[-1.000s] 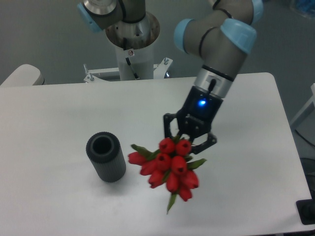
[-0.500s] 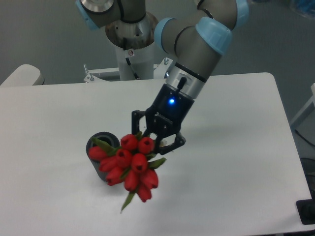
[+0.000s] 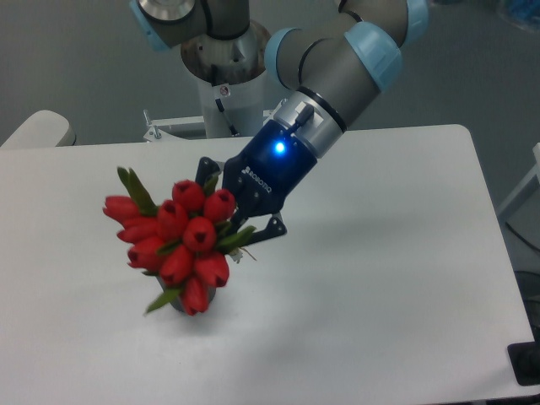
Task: Insert the flowers into the vase
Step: 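Raise the tulips and position their stems above the vase opening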
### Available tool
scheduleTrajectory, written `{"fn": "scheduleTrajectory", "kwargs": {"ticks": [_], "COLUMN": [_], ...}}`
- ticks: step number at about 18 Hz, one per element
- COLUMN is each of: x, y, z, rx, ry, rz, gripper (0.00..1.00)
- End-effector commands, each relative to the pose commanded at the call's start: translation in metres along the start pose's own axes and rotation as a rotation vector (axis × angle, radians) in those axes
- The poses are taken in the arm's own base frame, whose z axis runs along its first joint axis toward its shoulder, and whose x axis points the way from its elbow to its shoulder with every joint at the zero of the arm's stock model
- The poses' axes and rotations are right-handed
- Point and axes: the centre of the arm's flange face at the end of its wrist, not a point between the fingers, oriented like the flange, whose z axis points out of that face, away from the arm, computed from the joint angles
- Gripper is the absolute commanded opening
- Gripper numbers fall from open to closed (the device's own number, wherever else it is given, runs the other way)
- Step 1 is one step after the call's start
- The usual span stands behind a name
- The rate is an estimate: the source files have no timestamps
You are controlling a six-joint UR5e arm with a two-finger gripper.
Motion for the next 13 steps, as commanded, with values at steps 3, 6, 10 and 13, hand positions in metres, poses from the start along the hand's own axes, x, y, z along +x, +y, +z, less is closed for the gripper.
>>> {"fn": "scheduleTrajectory", "kwargs": {"ticks": [3,6,10,13], "x": [0.009,0.022,0.030,0.035], "y": [-0.002,-0.001,-0.004,0.016], "z": [0.009,0.021,0.024,0.037], "rx": [0.011,0.005,0.003,-0.009], "ry": [0.032,0.057,0.063,0.089], "rz": [0.004,0.006,0.025,0.039], "gripper": [0.26,0.26,0.26,0.26]}}
